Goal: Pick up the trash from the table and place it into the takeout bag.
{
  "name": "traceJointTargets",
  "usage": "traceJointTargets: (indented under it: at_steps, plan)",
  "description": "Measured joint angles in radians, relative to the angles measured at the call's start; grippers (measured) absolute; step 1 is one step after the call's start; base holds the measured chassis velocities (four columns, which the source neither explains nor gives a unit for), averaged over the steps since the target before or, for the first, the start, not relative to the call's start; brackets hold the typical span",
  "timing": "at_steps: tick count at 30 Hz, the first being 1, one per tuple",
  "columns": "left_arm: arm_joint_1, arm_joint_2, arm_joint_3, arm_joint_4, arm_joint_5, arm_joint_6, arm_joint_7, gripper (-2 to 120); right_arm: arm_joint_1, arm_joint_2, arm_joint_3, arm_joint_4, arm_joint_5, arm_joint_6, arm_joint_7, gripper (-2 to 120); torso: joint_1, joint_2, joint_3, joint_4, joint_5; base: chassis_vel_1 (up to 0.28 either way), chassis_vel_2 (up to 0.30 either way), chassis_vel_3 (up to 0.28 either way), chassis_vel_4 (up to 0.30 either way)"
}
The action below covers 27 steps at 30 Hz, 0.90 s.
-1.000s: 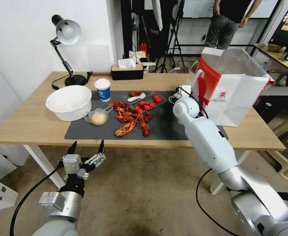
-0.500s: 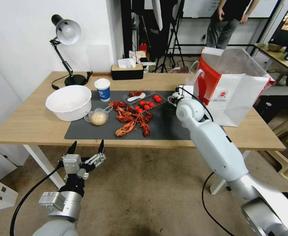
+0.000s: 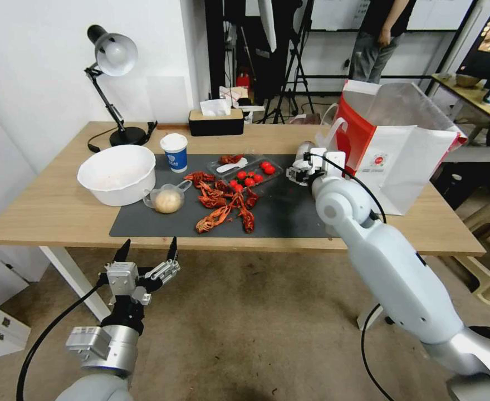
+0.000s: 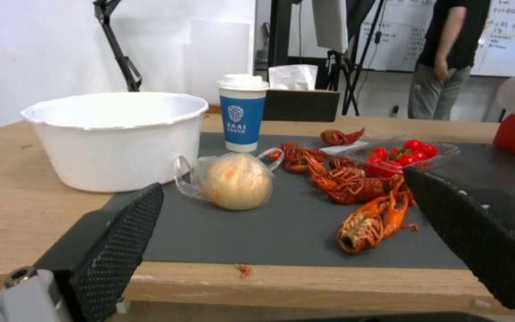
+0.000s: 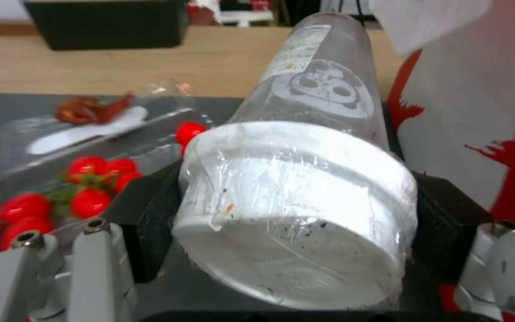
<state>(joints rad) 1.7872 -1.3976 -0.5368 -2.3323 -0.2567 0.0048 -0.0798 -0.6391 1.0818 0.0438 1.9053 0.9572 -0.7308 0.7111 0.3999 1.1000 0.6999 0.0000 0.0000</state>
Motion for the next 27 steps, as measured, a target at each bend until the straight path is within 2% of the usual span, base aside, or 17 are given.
traceJointTargets:
  at_steps: [5,7,10,15,17,19,21,23,27]
  plan:
    - [0.000,0.001,-0.002,0.000,0.000,-0.002,0.000,100,-0.098,-0.046,0.043,0.109,0.012,0.000,-0.035,74,0.000,0.000,0.000,0.0000,0.0001,0.000,0.000,0.000,0.000]
    - [0.000,0.001,-0.002,0.000,0.000,-0.002,0.000,100,-0.105,-0.049,0.047,0.116,0.012,0.000,-0.039,74,0.000,0.000,0.000,-0.0001,0.0001,0.000,0.000,0.000,0.000]
    - [0.000,0.000,0.001,0.000,0.002,-0.002,-0.001,100,-0.203,-0.085,0.107,0.193,0.002,0.001,-0.096,74,0.000,0.000,0.000,-0.0001,0.0001,0.000,0.000,0.000,0.000]
    - [-0.002,-0.002,0.007,0.005,0.006,-0.005,-0.001,100,-0.279,-0.117,0.168,0.254,-0.026,0.016,-0.168,74,0.000,0.000,0.000,0.0000,0.0000,0.000,0.000,0.000,0.000]
    - [-0.007,-0.002,0.012,0.011,0.007,-0.005,-0.001,100,-0.332,-0.144,0.225,0.298,-0.105,0.053,-0.266,74,0.000,0.000,0.000,-0.0001,0.0001,0.000,0.000,0.000,0.000]
    - [-0.008,-0.002,0.012,0.012,0.007,-0.005,-0.001,100,-0.341,-0.151,0.241,0.309,-0.127,0.068,-0.292,74,0.000,0.000,0.000,-0.0001,0.0001,0.000,0.000,0.000,0.000]
    - [-0.011,-0.002,0.014,0.015,0.007,-0.005,-0.001,100,-0.363,-0.176,0.278,0.336,-0.205,0.131,-0.398,74,0.000,0.000,0.000,-0.0001,0.0000,0.000,0.000,0.000,0.000]
    - [-0.012,-0.002,0.014,0.016,0.007,-0.006,-0.001,100,-0.365,-0.196,0.301,0.350,-0.254,0.192,-0.461,74,0.000,0.000,0.000,0.0000,-0.0002,0.000,0.000,0.000,0.000]
    - [-0.012,-0.002,0.014,0.016,0.007,-0.007,-0.001,100,-0.337,-0.220,0.313,0.356,-0.287,0.262,-0.500,73,0.000,0.000,0.000,0.0001,-0.0002,0.000,0.000,0.000,0.000]
